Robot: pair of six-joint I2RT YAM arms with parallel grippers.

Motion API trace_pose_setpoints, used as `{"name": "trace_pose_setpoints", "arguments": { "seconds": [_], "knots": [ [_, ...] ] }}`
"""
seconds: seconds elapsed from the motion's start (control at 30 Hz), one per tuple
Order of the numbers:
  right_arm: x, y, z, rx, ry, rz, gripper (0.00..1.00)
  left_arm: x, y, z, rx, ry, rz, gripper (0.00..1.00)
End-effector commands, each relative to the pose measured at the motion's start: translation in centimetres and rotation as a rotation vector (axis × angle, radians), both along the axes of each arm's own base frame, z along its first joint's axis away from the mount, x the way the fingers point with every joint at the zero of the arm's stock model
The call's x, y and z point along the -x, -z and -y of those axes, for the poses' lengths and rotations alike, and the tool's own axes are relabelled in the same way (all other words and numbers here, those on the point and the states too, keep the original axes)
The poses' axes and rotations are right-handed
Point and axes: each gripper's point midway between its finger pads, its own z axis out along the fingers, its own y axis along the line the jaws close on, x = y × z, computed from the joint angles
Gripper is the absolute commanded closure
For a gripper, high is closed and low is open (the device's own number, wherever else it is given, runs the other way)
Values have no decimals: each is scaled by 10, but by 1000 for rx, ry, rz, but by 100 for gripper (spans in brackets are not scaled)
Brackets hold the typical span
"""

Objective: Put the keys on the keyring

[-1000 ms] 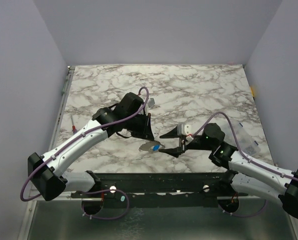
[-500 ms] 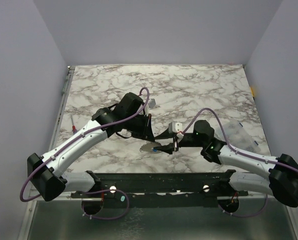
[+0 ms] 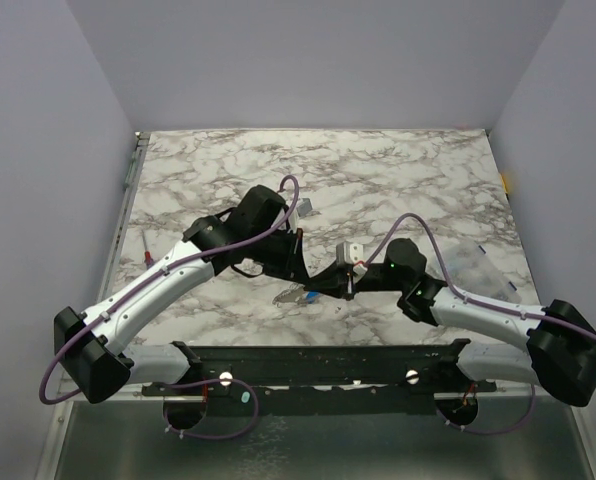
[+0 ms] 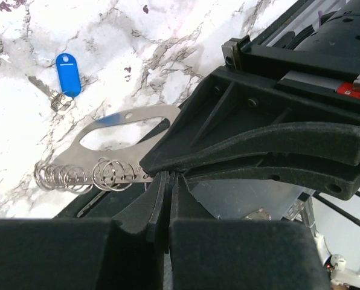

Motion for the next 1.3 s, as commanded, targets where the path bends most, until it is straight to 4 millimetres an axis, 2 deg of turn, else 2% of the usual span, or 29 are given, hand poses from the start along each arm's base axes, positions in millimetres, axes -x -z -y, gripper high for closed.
{"name": "trace_pose_setpoints", "arguments": {
  "seconds": [0.0, 0.07, 0.23, 0.3, 0.47, 0.5, 0.57, 0.7, 0.83, 1.03, 1.13, 1.27],
  "knots": [
    [3, -10, -4, -25, -35, 20, 93, 1, -8, 3, 43, 22, 20, 100],
    [3, -9, -4, -22, -37, 17, 99, 1, -9, 3, 43, 19, 23, 100],
    [5, -9, -3, -27, -44, 11, 100, -2, -10, 2, 43, 5, 26, 99],
    [6, -12, -3, -37, -40, 13, 99, -4, -12, 1, 46, -1, 32, 85],
    [1, -21, 1, -77, 4, 23, 99, -20, -34, -7, 53, -72, 138, 38],
    [1, -23, 1, -91, 15, 22, 99, -24, -41, -10, 55, -87, 177, 32],
    [-1, -29, 4, -125, 47, 10, 99, -31, -56, -16, 64, -109, 260, 26],
    [-3, -39, 9, -190, 96, -69, 99, -49, -77, -38, 51, -201, 455, 25],
    [2, -47, 13, -240, 103, -162, 100, -59, -95, -58, 117, -267, 695, 25],
    [11, -63, 16, -276, 88, -259, 99, -51, -85, -67, 242, -281, 859, 28],
    [10, -68, 18, -273, 104, -290, 99, -46, -68, -63, 314, -280, 865, 33],
    [4, -67, 19, -250, 157, -342, 99, -28, -73, -58, 473, -226, 953, 42]
  ]
}}
